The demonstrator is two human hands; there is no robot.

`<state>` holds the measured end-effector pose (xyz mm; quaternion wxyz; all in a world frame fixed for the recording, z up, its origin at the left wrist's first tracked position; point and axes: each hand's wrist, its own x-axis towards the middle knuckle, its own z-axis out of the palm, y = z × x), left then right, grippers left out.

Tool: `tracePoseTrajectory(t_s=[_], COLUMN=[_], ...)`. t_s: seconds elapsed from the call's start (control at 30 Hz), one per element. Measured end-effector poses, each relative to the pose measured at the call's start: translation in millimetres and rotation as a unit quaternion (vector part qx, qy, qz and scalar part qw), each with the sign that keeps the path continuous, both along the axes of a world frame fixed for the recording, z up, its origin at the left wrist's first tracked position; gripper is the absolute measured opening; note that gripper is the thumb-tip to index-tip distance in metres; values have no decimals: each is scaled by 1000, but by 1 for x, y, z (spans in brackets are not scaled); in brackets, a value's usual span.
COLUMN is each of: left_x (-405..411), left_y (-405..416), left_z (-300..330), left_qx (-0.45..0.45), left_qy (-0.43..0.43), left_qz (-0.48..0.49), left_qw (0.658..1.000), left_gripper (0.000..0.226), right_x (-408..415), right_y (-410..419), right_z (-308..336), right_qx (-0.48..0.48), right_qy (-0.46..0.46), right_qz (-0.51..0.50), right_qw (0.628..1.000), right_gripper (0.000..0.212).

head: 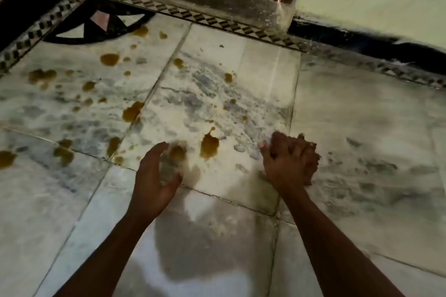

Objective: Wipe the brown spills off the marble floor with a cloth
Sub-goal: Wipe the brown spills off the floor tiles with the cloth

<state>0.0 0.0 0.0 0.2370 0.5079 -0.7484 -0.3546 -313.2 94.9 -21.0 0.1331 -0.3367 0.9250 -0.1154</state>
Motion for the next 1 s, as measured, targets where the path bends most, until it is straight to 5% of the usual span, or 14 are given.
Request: tracePoseTrajectory(t_s=[0.13,0.27,0.43,0.57,0.77,0.9,1.0], left_x=[33,64,84,84,84,86,85], left_y=[10,30,48,47,48,41,44], left_z=[-19,-30,-50,-49,-55,-51,-53], left_qx=[-38,-72,-91,-100,-114,-113,-115], left_qy=[-130,-221,-289,-289,-284,-283,-282], left_qz=[23,67,80,94,100,109,115], left_qw=[990,970,950,947,947,946,945], left_gripper=[97,83,76,74,70,70,70], right_x=[1,15,58,74,76,103,87], right_y=[8,-18,-14,36,-56,-39,8], right_z=[-23,-37,-39,-33,-47,-35,-34], right_qx=[5,-43,-15,-38,-60,-74,-74], right_qy=[20,65,78,91,75,126,133], right_qz=[-33,-28,191,259,65,235,220], right_qw=[999,997,978,961,993,961,964], right_gripper=[73,68,65,63,60,59,58])
